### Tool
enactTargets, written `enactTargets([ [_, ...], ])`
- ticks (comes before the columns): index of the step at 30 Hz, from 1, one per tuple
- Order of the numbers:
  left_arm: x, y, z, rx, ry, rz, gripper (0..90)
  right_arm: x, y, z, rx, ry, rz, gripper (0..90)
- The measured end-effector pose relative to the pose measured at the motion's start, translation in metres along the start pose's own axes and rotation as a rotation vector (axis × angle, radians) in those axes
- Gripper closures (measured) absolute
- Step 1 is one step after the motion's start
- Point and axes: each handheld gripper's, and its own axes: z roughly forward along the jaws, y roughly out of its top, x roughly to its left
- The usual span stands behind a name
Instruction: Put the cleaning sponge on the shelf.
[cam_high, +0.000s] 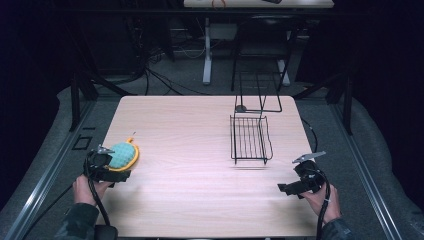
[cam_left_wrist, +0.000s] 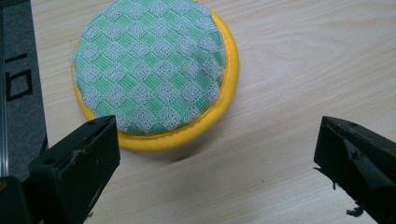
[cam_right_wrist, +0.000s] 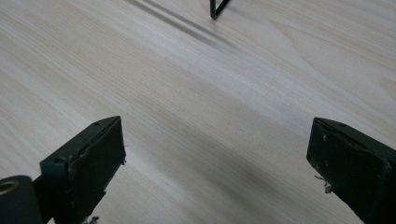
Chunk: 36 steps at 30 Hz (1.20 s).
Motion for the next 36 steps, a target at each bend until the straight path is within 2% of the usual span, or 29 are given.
enactTargets([
  [7, 0.001, 0.000, -0.001, -0.002, 0.000, 0.006, 0.3, 0.003, 0.001, 0.001, -0.006, -0.001, -0.005, 3.8],
  [9, 0.001, 0.000, -0.001, -0.008, 0.002, 0.009, 0.3, 0.003, 0.001, 0.001, 0.007, 0.000, -0.025, 4.0],
  [19, 0.000, 0.007, -0.003, -0.015, -0.008, 0.018, 0.2, 0.004, 0.001, 0.002, 0.009, 0.002, -0.033, 4.2],
  [28, 0.011, 0.018, 0.002, -0.028, -0.010, 0.018, 1.1, 0.004, 0.002, 0.005, 0.022, 0.003, -0.036, 4.3],
  [31, 0.015, 0.022, 0.006, -0.021, -0.007, 0.012, 2.8, 0.005, 0.002, 0.005, 0.021, 0.007, -0.033, 4.3],
  [35, 0.019, 0.027, 0.007, -0.036, -0.006, 0.009, 4.4, 0.006, 0.002, 0.005, 0.019, 0.010, -0.031, 4.4],
  [36, 0.020, 0.028, 0.008, -0.038, 0.000, 0.006, 7.1, 0.006, 0.003, 0.005, 0.027, 0.011, -0.040, 4.4],
])
